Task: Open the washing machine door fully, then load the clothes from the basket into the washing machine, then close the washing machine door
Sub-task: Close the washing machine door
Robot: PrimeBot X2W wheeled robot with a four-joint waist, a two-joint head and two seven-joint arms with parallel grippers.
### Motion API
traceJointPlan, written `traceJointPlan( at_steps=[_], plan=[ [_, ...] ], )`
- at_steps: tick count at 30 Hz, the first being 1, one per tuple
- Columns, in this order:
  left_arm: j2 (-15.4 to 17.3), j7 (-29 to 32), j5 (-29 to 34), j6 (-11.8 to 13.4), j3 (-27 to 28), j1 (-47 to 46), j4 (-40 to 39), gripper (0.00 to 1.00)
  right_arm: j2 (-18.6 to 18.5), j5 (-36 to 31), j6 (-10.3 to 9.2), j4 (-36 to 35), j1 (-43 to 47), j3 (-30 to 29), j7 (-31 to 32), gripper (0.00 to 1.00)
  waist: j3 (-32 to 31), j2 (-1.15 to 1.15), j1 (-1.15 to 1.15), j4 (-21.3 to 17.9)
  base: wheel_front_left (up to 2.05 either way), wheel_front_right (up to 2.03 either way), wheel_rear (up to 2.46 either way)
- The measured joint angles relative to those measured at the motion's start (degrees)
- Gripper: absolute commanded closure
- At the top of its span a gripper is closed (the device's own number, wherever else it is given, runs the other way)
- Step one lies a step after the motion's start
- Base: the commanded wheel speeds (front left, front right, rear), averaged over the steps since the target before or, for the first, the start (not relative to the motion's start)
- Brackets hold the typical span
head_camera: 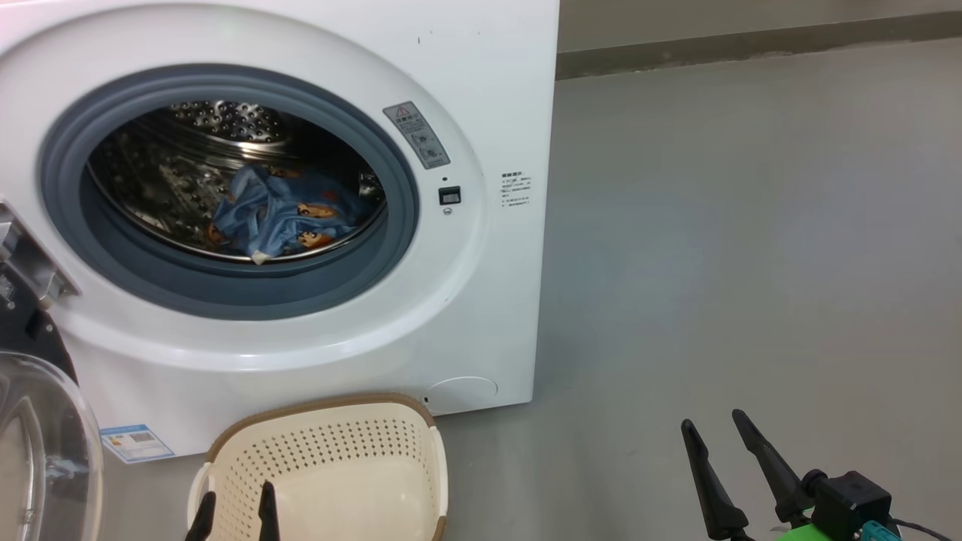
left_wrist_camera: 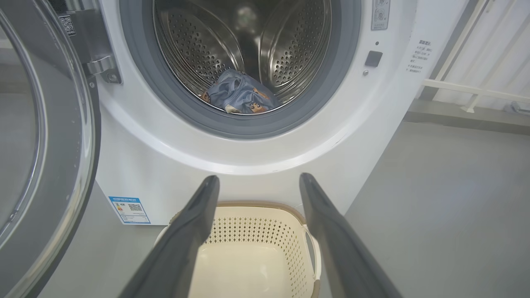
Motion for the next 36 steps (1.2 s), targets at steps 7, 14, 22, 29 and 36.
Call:
traceJointPlan(
  at_steps=[7,14,22,29,36],
  plan=[
    [0.08,0.00,0.66,0.10,-0.33,2.42,-1.20,0.00,0.16,-0.03,0.00,0.00,0.00,-0.76,0.00,0.00,-0.31,0.00,0.00,0.83,0.00,0.00,0.00],
    [0.08,0.00,0.71,-0.30,-0.33,2.63,-1.72,0.00,0.44,-0.03,0.00,0.01,0.01,-1.09,0.00,0.00,-0.20,0.00,0.00,1.54,0.00,0.00,0.00],
    [0.09,0.00,0.70,-0.18,-0.35,2.64,-2.21,0.00,0.44,-0.03,0.00,0.04,0.01,-0.85,0.00,0.00,-0.01,0.00,0.00,1.84,0.00,0.00,0.00],
    [0.09,0.00,0.80,0.94,-0.35,2.66,-2.25,0.00,0.27,-0.03,0.00,0.14,0.01,-0.55,0.00,0.00,-0.10,0.00,0.00,1.48,-0.41,0.41,0.00],
    [0.10,0.00,1.11,0.93,-0.74,2.66,-2.26,0.00,0.29,-0.03,0.00,0.24,0.01,-0.14,0.00,0.00,0.05,0.00,0.01,1.09,-1.26,1.26,0.00]
  ],
)
